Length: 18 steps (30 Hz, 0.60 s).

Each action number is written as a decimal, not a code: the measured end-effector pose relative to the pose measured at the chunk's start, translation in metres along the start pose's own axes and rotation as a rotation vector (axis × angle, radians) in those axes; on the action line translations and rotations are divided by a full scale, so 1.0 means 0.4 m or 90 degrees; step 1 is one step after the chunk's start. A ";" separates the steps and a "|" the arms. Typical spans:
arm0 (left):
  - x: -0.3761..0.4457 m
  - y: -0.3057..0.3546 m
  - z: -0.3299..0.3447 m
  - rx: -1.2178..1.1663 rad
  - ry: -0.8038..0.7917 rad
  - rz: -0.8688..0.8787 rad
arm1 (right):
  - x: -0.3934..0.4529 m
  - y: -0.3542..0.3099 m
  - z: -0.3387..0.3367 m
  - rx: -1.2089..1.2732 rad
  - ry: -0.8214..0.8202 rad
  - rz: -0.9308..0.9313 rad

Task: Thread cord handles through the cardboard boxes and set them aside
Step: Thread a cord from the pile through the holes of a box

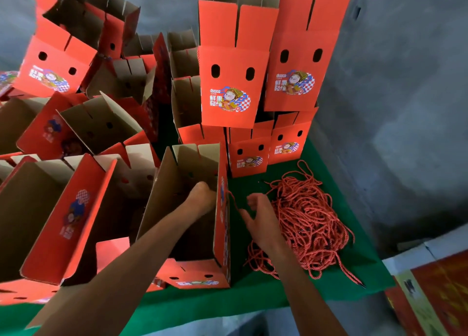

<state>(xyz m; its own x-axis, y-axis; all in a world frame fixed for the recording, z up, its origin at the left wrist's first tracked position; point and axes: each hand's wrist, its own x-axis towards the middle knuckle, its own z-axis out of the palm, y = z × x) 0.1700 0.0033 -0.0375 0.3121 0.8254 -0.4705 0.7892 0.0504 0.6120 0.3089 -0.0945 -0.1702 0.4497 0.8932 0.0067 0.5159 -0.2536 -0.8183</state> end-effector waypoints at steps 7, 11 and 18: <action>-0.032 0.003 -0.017 -0.173 -0.089 -0.005 | -0.129 0.066 0.041 -0.339 -0.382 0.044; -0.074 -0.012 -0.014 -0.251 -0.136 0.029 | -0.147 0.085 0.082 -0.418 -0.344 0.060; -0.117 -0.078 0.003 -0.275 -0.250 -0.023 | -0.153 0.101 0.074 -0.452 -0.295 0.023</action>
<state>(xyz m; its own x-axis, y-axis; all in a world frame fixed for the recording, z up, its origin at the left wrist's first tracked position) 0.1315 -0.0376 -0.0352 0.5270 0.5532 -0.6452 0.5410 0.3671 0.7567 0.2807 -0.1484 -0.2206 0.2105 0.9026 -0.3754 0.9118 -0.3197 -0.2575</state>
